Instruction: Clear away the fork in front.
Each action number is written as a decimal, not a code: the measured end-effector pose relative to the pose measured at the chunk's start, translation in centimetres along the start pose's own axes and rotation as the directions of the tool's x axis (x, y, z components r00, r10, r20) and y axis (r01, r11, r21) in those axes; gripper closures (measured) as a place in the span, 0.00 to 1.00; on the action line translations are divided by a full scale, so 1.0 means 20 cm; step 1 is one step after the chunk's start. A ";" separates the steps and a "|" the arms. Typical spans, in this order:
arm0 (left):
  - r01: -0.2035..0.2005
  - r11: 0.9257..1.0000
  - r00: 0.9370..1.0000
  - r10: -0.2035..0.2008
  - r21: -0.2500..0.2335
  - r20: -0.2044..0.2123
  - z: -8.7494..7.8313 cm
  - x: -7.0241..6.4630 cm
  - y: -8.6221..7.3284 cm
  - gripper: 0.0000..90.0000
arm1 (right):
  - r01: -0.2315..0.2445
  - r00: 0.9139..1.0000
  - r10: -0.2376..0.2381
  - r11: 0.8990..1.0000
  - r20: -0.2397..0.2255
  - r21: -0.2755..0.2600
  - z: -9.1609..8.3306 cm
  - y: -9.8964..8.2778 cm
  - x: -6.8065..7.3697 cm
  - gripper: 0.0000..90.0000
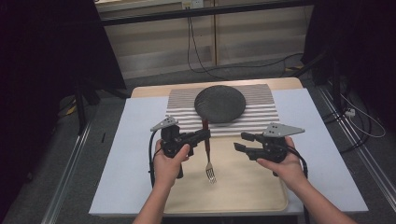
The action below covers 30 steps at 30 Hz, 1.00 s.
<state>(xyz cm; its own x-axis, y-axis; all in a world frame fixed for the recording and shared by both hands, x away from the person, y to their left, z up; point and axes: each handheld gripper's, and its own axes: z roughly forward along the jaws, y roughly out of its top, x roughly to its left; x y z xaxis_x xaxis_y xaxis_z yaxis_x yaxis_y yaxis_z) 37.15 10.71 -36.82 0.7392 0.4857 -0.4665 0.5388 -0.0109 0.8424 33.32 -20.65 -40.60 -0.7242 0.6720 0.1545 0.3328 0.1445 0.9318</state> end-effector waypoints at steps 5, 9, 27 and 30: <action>-0.003 0.999 1.000 0.003 0.038 -0.010 -0.05 0.02 0.00 0.90 | -0.013 0.999 0.013 1.000 0.039 0.006 -0.03 -0.03 -0.03 0.38; 0.007 0.999 1.000 -0.006 0.052 -0.025 -0.09 0.04 0.00 0.90 | -0.012 0.998 0.012 1.000 0.056 0.009 -0.05 -0.05 -0.03 0.32; 0.065 0.987 0.997 -0.059 0.146 -0.044 -0.22 0.15 -0.02 0.90 | -0.007 0.994 0.004 1.000 0.111 0.018 -0.12 -0.10 -0.07 0.23; 0.071 0.986 0.997 -0.065 0.152 -0.040 -0.24 0.17 -0.03 0.90 | -0.012 0.993 0.009 1.000 0.116 0.020 -0.14 -0.10 -0.07 0.23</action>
<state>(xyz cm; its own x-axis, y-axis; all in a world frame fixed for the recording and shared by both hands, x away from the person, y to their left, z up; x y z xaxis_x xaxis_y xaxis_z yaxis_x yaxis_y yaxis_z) 37.39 16.54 -37.55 0.6856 0.5200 -0.5095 0.6449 -0.1092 0.7564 32.02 -23.88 -41.86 -0.6461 0.7531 0.1239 0.3533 0.1512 0.9232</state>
